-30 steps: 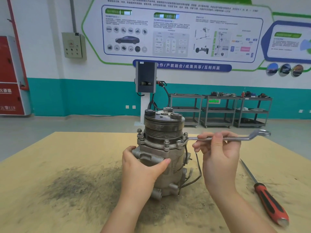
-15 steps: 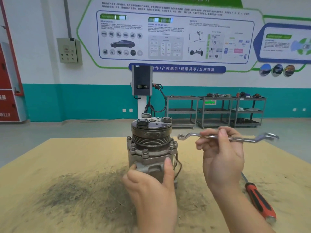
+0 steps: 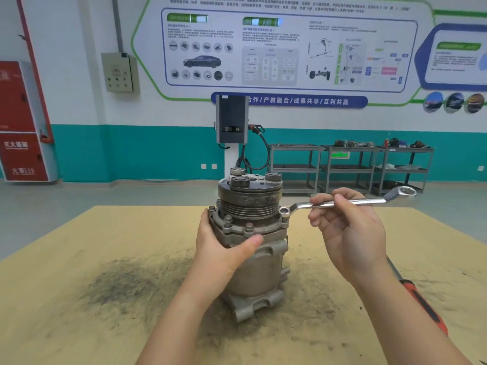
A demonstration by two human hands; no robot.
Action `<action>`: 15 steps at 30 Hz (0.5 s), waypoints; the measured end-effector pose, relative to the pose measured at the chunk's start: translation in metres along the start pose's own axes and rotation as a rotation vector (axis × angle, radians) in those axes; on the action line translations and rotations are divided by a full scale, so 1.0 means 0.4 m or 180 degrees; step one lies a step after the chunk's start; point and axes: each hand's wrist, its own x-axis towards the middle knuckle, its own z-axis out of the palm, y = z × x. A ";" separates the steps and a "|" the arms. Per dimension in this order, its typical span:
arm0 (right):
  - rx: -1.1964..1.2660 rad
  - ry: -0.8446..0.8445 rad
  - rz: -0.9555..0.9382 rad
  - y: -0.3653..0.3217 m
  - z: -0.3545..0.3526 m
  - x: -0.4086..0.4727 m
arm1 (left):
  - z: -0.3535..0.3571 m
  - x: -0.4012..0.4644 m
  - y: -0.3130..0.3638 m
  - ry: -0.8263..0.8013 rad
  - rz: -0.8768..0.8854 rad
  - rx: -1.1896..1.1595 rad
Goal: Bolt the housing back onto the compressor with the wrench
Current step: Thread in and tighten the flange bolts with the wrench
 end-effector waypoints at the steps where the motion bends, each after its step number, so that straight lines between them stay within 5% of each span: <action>1: 0.0069 0.0005 0.0191 -0.004 -0.004 0.011 | -0.001 0.001 -0.004 0.0017 -0.0002 -0.0005; 7: 0.0236 -0.0044 0.1383 -0.021 -0.031 0.091 | -0.009 0.018 -0.007 0.0015 -0.0003 -0.0016; 15: -0.0130 -0.0202 0.1082 -0.034 -0.018 0.113 | -0.016 0.029 -0.019 0.0074 -0.0012 -0.0018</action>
